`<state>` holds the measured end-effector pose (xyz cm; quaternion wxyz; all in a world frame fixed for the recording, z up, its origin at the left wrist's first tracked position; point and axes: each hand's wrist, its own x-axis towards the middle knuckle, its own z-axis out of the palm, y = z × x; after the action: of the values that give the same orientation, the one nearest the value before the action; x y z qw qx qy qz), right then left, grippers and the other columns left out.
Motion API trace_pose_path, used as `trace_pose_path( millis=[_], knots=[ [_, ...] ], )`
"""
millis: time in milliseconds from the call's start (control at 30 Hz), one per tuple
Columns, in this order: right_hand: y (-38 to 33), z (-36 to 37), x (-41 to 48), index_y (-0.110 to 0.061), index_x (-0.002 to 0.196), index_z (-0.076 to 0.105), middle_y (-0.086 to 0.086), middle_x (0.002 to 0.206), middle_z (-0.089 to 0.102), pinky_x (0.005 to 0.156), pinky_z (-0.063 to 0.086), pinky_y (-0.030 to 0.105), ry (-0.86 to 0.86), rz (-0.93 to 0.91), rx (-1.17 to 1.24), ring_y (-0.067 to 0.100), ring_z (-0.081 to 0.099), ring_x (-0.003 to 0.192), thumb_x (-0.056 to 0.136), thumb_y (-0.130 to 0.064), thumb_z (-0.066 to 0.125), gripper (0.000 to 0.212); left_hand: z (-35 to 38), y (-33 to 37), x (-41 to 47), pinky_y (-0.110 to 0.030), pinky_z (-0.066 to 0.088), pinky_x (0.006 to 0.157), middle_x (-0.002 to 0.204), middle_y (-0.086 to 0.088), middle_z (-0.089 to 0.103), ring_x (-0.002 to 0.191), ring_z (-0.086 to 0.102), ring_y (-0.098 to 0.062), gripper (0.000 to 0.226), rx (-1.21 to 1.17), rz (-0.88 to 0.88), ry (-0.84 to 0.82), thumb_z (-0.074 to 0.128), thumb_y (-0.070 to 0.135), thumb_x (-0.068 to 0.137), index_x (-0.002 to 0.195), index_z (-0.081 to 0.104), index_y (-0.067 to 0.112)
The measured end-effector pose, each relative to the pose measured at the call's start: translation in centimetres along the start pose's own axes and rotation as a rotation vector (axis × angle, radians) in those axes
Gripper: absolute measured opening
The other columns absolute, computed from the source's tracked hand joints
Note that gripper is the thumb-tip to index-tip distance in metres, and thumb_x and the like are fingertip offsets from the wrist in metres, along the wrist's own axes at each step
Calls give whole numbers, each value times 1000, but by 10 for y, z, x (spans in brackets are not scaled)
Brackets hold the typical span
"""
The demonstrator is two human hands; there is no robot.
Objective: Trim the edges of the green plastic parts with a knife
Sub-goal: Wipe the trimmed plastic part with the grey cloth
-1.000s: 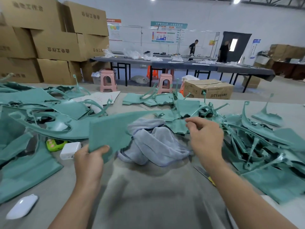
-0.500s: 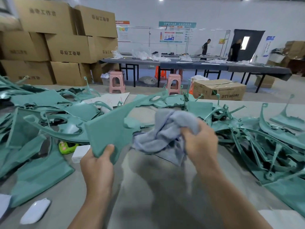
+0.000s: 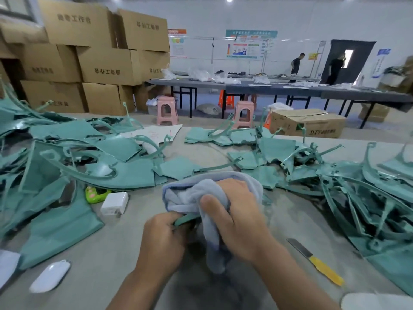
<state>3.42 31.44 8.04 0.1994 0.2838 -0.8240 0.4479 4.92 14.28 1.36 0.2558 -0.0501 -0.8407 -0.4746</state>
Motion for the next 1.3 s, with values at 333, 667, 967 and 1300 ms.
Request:
trace_pose_path(
  millis=[333, 667, 967, 1300],
  knots=[
    [41, 8, 4, 5, 82, 67, 21, 75, 67, 72, 53, 53, 215, 207, 253, 40, 64, 75, 96, -55, 37, 68, 23, 6, -6, -31, 19, 49, 51, 12, 29, 52, 26, -10, 28, -130, -81, -83, 58, 16, 66, 51, 35, 21],
    [80, -9, 7, -11, 79, 67, 12, 78, 69, 73, 46, 39, 298, 476, -123, 32, 60, 79, 101, -49, 53, 46, 17, 9, -5, -28, 27, 47, 50, 14, 37, 49, 33, -7, 27, -58, -82, -79, 66, 27, 71, 54, 48, 15],
    [32, -3, 5, -32, 81, 74, -17, 70, 70, 73, 50, 18, 96, 337, 165, 11, 66, 75, 100, -35, 56, 27, 16, -3, -2, -23, 28, 45, 47, 9, 39, 47, 34, -9, 20, 29, -67, -119, 57, 27, 68, 57, 46, 15],
    [16, 15, -8, -12, 75, 66, 0, 70, 66, 72, 48, 46, 25, 136, 119, 22, 60, 72, 93, -53, 46, 50, 7, 2, -1, -15, 25, 42, 55, 15, 54, 50, 50, -17, 9, 207, 86, -139, 48, 32, 75, 69, 55, 34]
  ],
)
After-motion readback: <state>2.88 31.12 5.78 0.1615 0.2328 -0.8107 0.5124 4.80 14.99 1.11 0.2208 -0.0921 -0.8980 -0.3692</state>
